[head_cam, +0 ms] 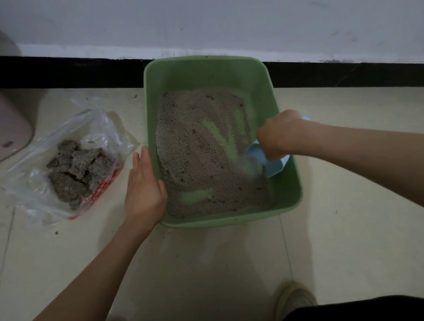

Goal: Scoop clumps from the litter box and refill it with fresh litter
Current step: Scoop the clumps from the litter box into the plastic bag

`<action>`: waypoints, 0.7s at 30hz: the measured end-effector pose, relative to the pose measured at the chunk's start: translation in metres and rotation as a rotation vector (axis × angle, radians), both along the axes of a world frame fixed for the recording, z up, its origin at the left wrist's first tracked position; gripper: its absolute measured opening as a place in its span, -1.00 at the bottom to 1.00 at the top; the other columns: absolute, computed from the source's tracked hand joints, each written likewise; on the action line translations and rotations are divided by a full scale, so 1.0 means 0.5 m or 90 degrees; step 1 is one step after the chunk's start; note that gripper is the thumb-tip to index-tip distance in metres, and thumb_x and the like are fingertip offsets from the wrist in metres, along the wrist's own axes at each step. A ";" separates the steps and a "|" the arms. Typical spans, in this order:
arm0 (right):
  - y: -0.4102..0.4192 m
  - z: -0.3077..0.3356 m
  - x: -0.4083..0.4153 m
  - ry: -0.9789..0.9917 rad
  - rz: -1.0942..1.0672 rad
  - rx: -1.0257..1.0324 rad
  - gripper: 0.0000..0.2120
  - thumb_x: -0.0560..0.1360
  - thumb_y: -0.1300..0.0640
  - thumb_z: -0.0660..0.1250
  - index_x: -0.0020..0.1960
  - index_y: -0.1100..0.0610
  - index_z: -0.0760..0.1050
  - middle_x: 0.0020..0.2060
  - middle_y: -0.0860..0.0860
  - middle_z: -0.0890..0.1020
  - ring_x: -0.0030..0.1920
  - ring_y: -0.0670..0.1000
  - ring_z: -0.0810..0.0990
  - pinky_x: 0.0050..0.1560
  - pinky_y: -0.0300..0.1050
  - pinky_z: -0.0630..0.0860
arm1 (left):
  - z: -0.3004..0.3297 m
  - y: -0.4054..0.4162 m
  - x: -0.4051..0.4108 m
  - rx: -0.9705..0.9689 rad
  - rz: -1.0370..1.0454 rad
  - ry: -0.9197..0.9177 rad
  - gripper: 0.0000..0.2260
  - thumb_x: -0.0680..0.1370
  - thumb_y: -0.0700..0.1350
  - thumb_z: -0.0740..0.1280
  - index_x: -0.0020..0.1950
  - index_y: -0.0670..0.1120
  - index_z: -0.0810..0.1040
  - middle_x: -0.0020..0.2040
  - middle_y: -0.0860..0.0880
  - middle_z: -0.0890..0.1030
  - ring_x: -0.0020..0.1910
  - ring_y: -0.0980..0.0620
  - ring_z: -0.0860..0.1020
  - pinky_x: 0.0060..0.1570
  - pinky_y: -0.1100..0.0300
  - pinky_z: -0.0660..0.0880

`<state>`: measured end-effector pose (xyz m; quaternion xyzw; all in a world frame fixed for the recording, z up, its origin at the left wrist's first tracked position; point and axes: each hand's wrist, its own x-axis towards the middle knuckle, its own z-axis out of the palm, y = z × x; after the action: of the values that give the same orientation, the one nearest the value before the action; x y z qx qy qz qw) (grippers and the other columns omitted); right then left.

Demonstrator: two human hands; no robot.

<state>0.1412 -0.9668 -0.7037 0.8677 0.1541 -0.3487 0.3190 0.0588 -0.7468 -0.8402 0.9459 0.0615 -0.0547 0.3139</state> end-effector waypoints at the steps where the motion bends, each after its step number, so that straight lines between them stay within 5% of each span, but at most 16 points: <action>1: 0.002 -0.003 -0.005 0.015 -0.005 0.002 -0.85 0.55 0.11 0.18 -0.17 0.13 0.32 -0.36 -0.02 0.36 -0.33 -0.05 0.38 -0.15 -0.15 0.36 | -0.001 0.000 0.001 -0.002 -0.001 -0.001 -0.38 0.54 -0.30 0.12 0.53 -0.18 -0.12 0.54 -0.18 -0.02 0.53 -0.06 -0.08 0.50 0.06 -0.05; 7: -0.013 -0.005 -0.017 0.157 -0.200 0.080 -0.66 0.54 0.21 0.12 -0.40 0.23 0.33 -0.56 0.03 0.47 -0.50 -0.01 0.40 -0.40 -0.20 0.38 | -0.005 0.004 0.001 -0.010 0.001 -0.005 -0.38 0.54 -0.30 0.11 0.53 -0.19 -0.11 0.54 -0.19 0.00 0.53 -0.07 -0.07 0.49 0.06 -0.04; 13: -0.054 0.009 0.013 0.104 -0.217 0.109 -0.67 0.54 0.19 0.16 -0.37 0.23 0.44 -0.51 0.05 0.47 -0.52 -0.01 0.36 -0.41 -0.20 0.35 | -0.002 0.001 0.001 -0.009 0.003 -0.002 -0.39 0.54 -0.30 0.10 0.53 -0.19 -0.11 0.54 -0.19 -0.01 0.53 -0.06 -0.07 0.50 0.06 -0.04; 21: -0.073 -0.030 0.024 0.133 -0.179 0.146 -0.72 0.57 0.16 0.12 0.06 0.22 0.58 -0.27 0.04 0.61 -0.29 -0.01 0.57 -0.19 -0.16 0.49 | -0.001 -0.001 0.000 0.003 0.003 0.000 -0.38 0.54 -0.30 0.10 0.53 -0.18 -0.12 0.54 -0.19 -0.02 0.53 -0.06 -0.07 0.50 0.06 -0.05</action>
<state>0.1532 -1.0032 -0.7189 0.8703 0.1024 -0.4582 0.1487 0.0586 -0.7474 -0.8407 0.9466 0.0634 -0.0536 0.3116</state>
